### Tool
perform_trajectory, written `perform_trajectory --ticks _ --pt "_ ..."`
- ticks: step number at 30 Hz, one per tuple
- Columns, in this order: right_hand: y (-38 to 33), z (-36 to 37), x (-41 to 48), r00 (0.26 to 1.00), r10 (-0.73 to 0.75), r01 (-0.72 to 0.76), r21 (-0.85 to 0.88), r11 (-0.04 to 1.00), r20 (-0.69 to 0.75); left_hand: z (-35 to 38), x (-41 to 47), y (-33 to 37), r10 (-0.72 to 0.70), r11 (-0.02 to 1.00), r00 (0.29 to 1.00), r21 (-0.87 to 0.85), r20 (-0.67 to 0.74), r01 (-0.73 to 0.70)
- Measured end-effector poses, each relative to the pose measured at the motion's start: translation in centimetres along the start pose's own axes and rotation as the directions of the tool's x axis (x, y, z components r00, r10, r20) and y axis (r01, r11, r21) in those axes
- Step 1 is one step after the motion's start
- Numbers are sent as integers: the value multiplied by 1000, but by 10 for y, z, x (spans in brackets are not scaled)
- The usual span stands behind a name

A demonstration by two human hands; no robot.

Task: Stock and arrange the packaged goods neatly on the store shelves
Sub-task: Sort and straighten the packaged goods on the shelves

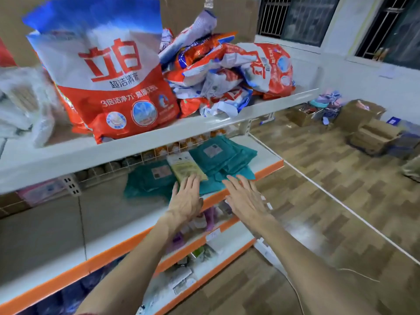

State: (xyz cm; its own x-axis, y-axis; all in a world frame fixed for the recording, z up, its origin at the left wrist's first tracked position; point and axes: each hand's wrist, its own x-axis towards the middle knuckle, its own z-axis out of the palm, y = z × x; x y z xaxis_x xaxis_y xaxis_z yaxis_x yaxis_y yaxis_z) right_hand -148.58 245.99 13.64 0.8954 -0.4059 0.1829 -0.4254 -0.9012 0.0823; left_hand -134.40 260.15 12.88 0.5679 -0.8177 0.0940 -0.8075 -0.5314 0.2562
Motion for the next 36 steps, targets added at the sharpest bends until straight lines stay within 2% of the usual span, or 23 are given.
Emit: perform_trajectory --ticks 10,16,23,28,33,36 --pt "47 43 87 980 -194 192 52 980 39 27 59 -6 -231 973 971 -6 56 232" --pt "97 63 142 967 -255 255 49 966 -8 42 102 3 -309 948 951 73 -9 309" --pt "117 92 175 933 -360 360 58 931 -3 65 129 5 -391 910 920 147 -15 388" --pt "127 118 192 914 -403 406 110 907 -51 81 159 5 -486 861 874 160 -23 483" --pt "126 134 205 911 -412 402 174 899 28 106 181 19 -656 739 754 229 29 634" --pt "127 141 204 911 -411 399 212 892 17 120 175 21 -611 744 790 306 -46 593"
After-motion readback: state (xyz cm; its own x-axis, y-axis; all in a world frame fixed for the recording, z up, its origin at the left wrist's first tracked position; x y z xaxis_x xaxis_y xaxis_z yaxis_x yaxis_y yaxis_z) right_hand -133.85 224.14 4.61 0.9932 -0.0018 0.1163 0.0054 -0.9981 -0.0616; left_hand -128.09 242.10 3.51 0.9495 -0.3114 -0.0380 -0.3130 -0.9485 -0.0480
